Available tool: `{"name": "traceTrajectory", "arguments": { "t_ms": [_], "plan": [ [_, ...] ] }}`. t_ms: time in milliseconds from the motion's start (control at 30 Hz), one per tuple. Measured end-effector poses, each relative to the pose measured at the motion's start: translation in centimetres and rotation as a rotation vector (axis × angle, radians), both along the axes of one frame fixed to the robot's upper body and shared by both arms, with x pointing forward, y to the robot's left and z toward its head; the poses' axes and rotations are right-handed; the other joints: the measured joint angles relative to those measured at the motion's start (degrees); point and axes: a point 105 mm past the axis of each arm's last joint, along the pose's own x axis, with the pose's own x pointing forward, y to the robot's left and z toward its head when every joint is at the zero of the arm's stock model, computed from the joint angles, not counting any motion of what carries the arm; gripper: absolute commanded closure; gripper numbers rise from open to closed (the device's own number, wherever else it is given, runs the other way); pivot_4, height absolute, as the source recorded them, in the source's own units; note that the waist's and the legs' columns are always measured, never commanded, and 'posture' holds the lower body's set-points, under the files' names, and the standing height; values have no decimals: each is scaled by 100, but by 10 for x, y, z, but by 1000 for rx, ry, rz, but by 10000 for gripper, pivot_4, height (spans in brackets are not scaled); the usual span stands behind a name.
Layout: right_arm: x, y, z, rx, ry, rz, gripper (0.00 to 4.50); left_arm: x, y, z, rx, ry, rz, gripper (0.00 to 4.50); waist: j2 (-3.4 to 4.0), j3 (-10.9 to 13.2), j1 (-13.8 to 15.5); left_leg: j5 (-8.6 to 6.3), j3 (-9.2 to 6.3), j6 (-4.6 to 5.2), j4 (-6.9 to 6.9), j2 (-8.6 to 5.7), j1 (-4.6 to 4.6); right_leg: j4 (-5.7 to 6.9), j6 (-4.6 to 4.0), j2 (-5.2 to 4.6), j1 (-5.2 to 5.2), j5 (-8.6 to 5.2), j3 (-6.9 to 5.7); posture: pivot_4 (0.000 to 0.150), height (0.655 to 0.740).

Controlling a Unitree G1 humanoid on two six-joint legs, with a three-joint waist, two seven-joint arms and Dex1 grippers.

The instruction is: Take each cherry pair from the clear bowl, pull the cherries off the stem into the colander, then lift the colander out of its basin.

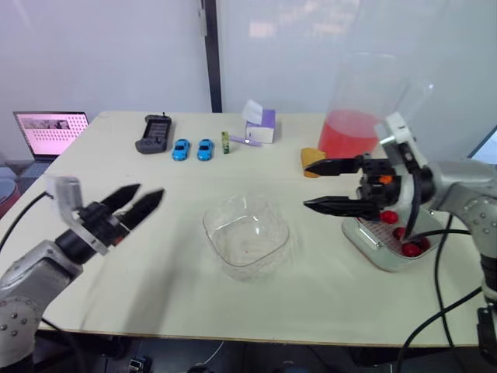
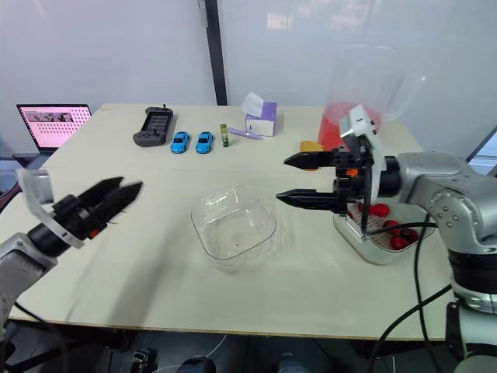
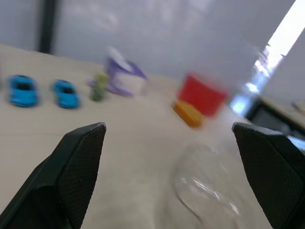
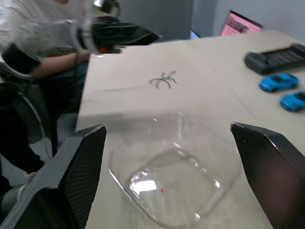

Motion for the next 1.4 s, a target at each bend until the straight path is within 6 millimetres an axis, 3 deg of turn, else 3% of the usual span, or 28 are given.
{"name": "traceTrajectory", "arguments": {
  "t_ms": [100, 200, 333, 500, 567, 633, 767, 867, 1100, 1200, 1400],
  "plan": [
    [4, -33, -19, -95, 40, -152, 0, -13, -4, -20, 191, 74, -160, 235, -4, 0, -3, -2, 2, 3, -4, 3, 0, -5, -2, 5, 0, -2, 2, 1500, 7400],
    [-1, -77, -49, -152, 147, -313, 0, -26, 0, -23, 286, 108, -289, 235, -4, 2, 31, -3, 11, 6, -4, 3, -4, -7, -2, 1, -4, -2, 6, 1500, 7400],
    [-27, -137, -74, -158, 262, -522, 0, -39, 18, -19, 367, 132, -369, 235, 7, 4, 30, -6, 20, 10, -4, 2, 0, -9, -1, 0, -1, -2, 12, 1500, 7400],
    [-53, -170, -69, -84, 287, -650, 0, -30, 33, -12, 353, 103, -351, 235, 0, 5, -52, -10, 32, 16, -15, 10, 69, -8, -5, 13, 50, -6, 29, 1500, 7400],
    [-71, -181, -78, -54, 327, -705, 0, -28, 38, -10, 332, 99, -363, 235, -2, 4, -43, -20, 36, 33, -18, 9, 76, -10, -3, 12, 59, -15, 31, 1500, 7400],
    [-93, -189, -91, -37, 388, -766, 0, -28, 48, -21, 302, 153, -367, 235, 4, 3, -16, -32, 50, 52, -18, 7, 81, -11, 2, 9, 59, -24, 41, 1500, 7400],
    [-119, -192, -92, -87, 406, -826, 0, -29, 55, -33, 290, 211, -375, 235, -4, 3, -47, -32, 55, 52, -15, 9, 87, -11, 2, 9, 65, -24, 46, 1500, 7400],
    [-128, -194, -87, -87, 404, -866, 0, -30, 60, -35, 286, 228, -377, 235, -10, 1, -86, -32, 57, 52, -12, 9, 94, -11, 2, 7, 75, -25, 46, 1500, 7400],
    [-119, -186, -89, -87, 409, -852, 0, -22, 52, -24, 300, 170, -399, 235, -14, -1, -128, -32, 58, 52, -13, 9, 94, -11, 4, 4, 76, -26, 47, 1500, 7400],
    [-103, -168, -77, -92, 376, -767, 0, -21, 37, -24, 281, 147, -444, 235, -14, 0, -154, -32, 57, 52, -12, 10, 94, -9, 5, 6, 76, -25, 47, 1500, 7400],
    [-68, -106, -41, -116, 274, -512, 0, -27, 1, -2, 311, 30, -581, 235, -12, 1, -144, -32, 56, 52, -11, 11, 90, -9, 5, 3, 75, -24, 45, 1500, 7400]
  ]
}}
